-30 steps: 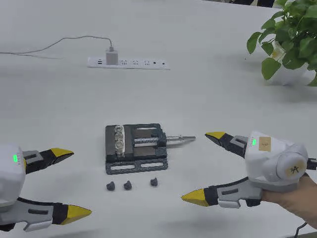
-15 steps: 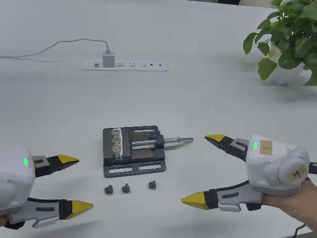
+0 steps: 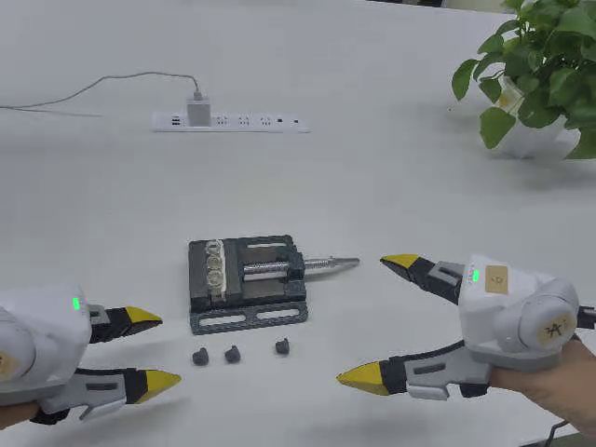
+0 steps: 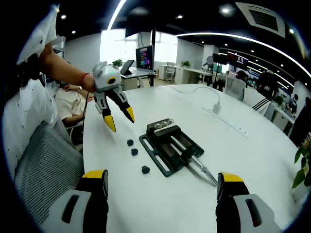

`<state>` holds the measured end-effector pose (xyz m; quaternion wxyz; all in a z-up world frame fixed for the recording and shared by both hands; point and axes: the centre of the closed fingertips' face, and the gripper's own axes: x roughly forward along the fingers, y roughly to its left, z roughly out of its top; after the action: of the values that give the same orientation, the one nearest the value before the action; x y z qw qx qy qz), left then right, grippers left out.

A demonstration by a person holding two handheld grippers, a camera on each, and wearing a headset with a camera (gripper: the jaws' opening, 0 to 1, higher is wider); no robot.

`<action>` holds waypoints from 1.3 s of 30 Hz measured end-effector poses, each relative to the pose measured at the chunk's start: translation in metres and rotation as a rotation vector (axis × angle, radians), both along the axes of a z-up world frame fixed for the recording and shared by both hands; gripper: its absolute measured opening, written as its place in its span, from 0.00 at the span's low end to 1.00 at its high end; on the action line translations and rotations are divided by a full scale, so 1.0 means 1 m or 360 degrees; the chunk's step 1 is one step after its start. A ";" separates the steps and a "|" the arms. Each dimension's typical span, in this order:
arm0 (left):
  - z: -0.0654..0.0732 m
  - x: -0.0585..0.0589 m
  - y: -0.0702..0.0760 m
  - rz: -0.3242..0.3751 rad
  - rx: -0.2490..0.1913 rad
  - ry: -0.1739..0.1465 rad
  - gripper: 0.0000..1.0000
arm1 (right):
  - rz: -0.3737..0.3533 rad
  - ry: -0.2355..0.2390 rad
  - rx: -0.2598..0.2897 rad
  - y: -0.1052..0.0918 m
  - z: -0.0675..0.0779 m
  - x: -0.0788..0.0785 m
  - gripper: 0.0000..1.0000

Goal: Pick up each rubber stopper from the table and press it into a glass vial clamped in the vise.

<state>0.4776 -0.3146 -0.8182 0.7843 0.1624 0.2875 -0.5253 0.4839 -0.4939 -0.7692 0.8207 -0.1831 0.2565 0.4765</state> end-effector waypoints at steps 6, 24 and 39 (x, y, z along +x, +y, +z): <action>-0.007 -0.001 -0.003 -0.0005 0.0008 0.0030 0.33 | -0.0009 0.0005 0.0003 -0.001 -0.001 0.000 0.92; -0.024 -0.005 -0.013 -0.0053 0.0050 0.0075 0.25 | -0.0029 0.0014 0.0010 -0.003 -0.003 0.001 0.91; -0.033 0.000 -0.017 -0.0068 0.0104 0.0052 0.13 | -0.0037 0.0028 0.0014 -0.002 -0.006 0.000 0.90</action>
<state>0.4777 -0.3319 -0.8516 0.7623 0.1854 0.3137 -0.5349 0.4837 -0.4961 -0.7747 0.8248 -0.1724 0.2638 0.4695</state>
